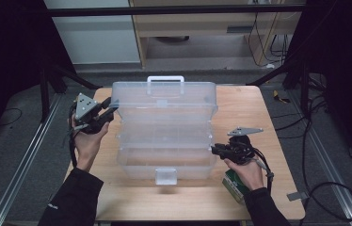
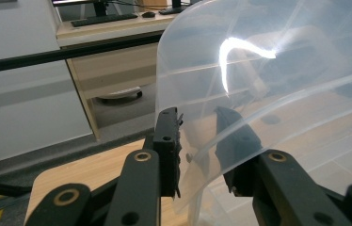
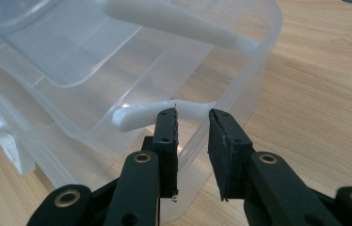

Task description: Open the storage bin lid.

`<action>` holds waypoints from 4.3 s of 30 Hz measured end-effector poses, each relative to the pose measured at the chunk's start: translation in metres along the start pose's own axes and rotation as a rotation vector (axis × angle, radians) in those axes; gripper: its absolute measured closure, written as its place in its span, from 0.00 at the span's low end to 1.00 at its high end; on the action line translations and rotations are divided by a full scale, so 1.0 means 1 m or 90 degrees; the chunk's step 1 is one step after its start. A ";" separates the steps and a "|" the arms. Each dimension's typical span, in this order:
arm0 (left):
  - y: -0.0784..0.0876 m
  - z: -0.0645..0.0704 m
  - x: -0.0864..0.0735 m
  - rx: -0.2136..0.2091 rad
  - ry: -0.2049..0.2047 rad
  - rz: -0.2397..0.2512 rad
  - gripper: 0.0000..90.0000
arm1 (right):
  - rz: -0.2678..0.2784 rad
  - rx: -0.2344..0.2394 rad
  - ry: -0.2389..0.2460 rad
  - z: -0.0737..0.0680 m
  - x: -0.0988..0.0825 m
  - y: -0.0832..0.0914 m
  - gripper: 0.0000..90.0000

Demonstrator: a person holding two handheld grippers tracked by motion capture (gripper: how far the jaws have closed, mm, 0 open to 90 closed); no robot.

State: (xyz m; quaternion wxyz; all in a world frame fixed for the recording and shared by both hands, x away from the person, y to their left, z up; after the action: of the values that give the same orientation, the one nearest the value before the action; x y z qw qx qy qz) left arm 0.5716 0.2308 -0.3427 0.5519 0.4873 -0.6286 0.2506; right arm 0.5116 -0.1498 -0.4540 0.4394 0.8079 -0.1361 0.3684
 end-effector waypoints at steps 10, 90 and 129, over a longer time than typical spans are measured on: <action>-0.012 -0.007 0.006 0.010 0.004 -0.007 0.81 | -0.001 0.001 0.001 0.000 0.000 0.000 0.81; -0.137 -0.052 0.009 0.057 0.067 -0.100 0.93 | -0.005 0.005 0.011 0.000 0.001 -0.001 0.80; -0.048 -0.054 0.012 -0.005 0.037 -0.093 0.71 | -0.019 -0.009 0.024 -0.003 0.002 -0.001 0.81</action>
State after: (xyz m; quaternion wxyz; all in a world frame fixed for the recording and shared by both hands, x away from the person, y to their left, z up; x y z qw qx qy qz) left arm 0.6399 0.2539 -0.3275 0.5890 0.5223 -0.5757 0.2213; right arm 0.5121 -0.1465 -0.4521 0.4529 0.7997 -0.1185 0.3758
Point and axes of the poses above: each handheld gripper's, and its own axes: y roughly backward along the jaws, x roughly out of its top, z roughly to its right, the point moved 6 cm from there along -y, roughly forward along the jaws, and after that the axes turned 10 degrees about -y, right-handed, at the moved point
